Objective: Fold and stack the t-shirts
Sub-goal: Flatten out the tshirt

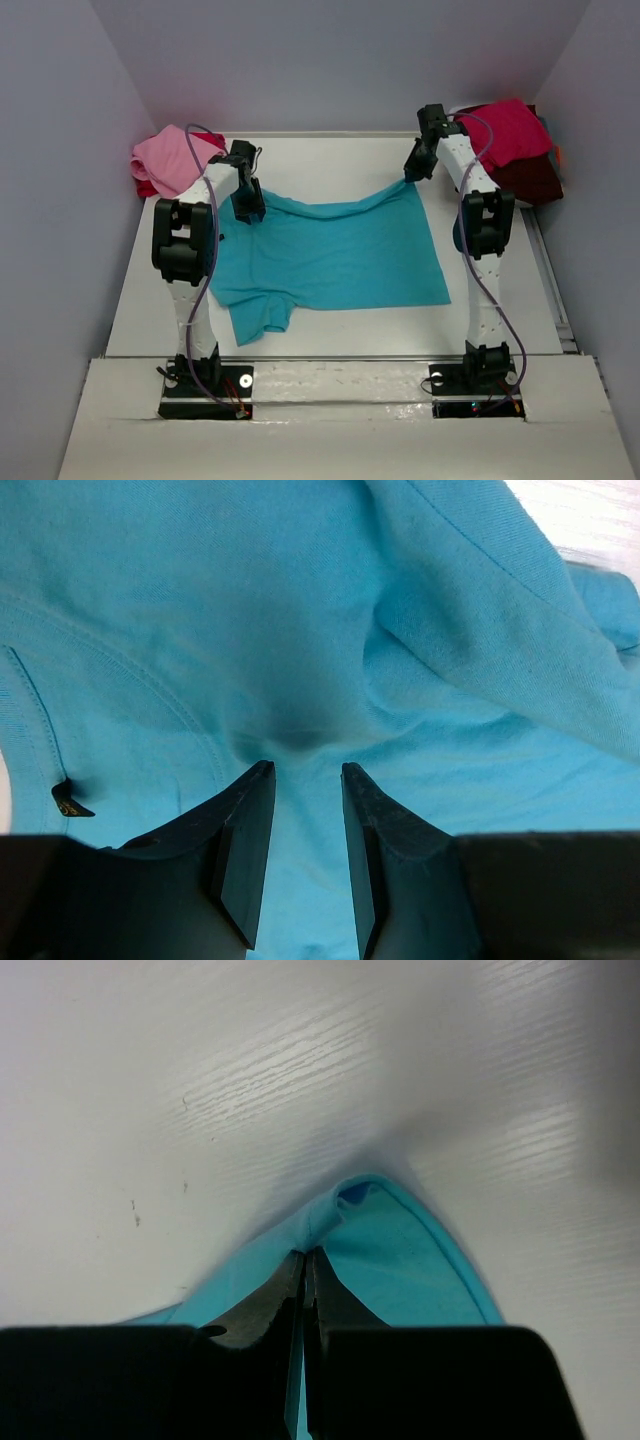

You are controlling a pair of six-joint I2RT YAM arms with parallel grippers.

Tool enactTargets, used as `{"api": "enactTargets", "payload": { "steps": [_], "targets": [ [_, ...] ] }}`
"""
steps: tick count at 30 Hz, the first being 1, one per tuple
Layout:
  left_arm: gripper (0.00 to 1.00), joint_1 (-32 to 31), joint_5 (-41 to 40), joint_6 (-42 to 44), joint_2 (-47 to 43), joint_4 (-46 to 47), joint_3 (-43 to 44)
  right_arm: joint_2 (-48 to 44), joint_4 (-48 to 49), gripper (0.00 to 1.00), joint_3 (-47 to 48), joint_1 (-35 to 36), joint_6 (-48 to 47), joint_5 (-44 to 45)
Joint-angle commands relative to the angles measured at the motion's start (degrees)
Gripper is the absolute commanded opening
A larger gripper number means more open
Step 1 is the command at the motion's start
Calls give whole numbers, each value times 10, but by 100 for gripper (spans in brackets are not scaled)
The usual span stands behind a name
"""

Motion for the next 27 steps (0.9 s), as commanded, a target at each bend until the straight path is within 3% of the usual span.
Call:
{"api": "enactTargets", "payload": {
  "steps": [1,27],
  "targets": [
    [45,-1,-9,8,-38,-1,-7,26,-7,7,44,-14,16,-26],
    [44,-1,-29,8,-35,-3,-18,63,85,10,62,-59,49,-65]
  ]
}}
